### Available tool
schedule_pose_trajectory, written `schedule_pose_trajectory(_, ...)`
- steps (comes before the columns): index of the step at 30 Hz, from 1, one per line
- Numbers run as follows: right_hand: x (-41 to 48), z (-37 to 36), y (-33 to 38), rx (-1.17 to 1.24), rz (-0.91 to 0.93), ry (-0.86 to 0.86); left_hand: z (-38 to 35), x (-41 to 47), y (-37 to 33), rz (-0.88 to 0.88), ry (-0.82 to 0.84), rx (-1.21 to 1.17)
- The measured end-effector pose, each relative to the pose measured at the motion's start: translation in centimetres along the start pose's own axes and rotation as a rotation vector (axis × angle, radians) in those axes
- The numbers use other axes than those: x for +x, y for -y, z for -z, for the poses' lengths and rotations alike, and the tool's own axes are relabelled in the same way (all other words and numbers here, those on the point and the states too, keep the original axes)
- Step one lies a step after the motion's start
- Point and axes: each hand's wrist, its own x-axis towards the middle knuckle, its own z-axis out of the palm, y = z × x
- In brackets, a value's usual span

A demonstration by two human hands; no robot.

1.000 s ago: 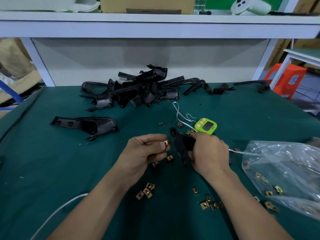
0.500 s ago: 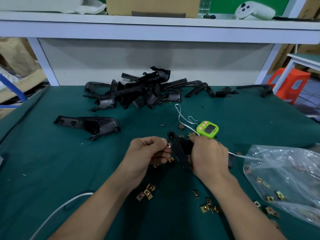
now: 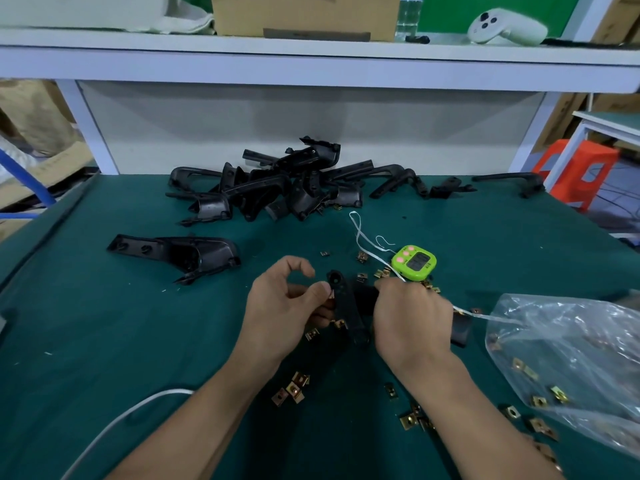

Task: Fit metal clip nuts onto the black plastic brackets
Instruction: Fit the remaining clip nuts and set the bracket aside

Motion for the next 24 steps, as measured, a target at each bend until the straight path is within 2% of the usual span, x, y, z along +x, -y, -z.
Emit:
schedule_pose_trajectory(8,-0.11,-0.32,0.86,0.013,0.023,0.061,-0.48,-0.36,0.27,-0.052,-0.192,-0.045)
schedule_pose_trajectory(18,-0.37,-0.10,0.72,-0.018,0.014,0.077,-0.68,-0.74,0.27,-0.073,-0.197,0.156)
schedule_pose_trajectory(24,-0.16,-0.38,0.54,-0.001,-0.003,0.084,-0.77,-0.93,0.20,-0.112,-0.155,0.190)
